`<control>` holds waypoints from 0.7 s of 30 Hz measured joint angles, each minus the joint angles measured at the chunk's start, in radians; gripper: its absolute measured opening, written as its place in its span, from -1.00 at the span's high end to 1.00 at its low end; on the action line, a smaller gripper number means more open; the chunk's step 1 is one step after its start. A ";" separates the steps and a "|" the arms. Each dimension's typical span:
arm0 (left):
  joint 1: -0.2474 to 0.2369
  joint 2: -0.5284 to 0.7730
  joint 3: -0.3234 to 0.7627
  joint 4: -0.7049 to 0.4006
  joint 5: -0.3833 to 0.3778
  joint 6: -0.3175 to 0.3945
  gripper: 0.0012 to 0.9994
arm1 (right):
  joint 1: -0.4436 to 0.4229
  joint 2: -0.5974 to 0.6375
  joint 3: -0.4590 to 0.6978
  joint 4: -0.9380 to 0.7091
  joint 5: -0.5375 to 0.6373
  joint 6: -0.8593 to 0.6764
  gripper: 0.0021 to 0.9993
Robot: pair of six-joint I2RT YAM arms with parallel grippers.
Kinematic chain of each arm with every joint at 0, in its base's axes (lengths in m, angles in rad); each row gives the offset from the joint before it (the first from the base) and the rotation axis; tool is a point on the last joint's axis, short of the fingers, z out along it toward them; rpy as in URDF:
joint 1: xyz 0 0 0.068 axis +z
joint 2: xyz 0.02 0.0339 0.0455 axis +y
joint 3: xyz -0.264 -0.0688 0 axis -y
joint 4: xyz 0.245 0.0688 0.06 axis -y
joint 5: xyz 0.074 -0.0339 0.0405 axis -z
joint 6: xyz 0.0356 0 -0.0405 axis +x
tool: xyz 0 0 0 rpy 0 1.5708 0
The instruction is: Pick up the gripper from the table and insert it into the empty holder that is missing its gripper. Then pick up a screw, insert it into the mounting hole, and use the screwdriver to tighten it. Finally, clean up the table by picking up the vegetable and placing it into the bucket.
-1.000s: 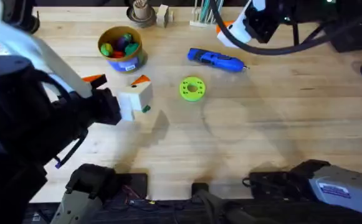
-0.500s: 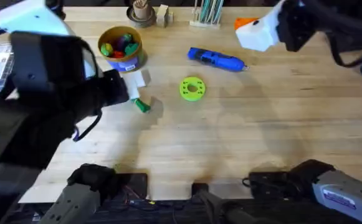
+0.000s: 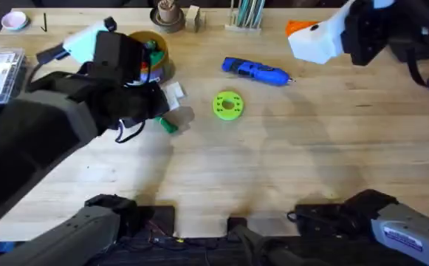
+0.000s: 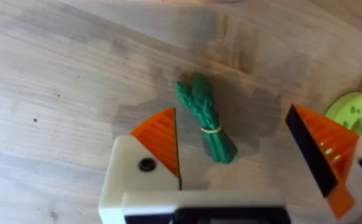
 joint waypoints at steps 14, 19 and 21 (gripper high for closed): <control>0.001 0.193 0.018 0.019 -0.041 -0.115 -0.79 | 0.000 0.000 0.000 -0.199 -0.190 0.120 -0.46; 0.003 0.208 0.020 0.020 -0.056 -0.121 0.16 | 0.000 0.001 0.000 -0.208 -0.217 0.124 -0.47; 0.005 0.209 0.020 0.021 -0.057 -0.124 0.42 | 0.000 0.001 0.000 -0.208 -0.219 0.125 -0.47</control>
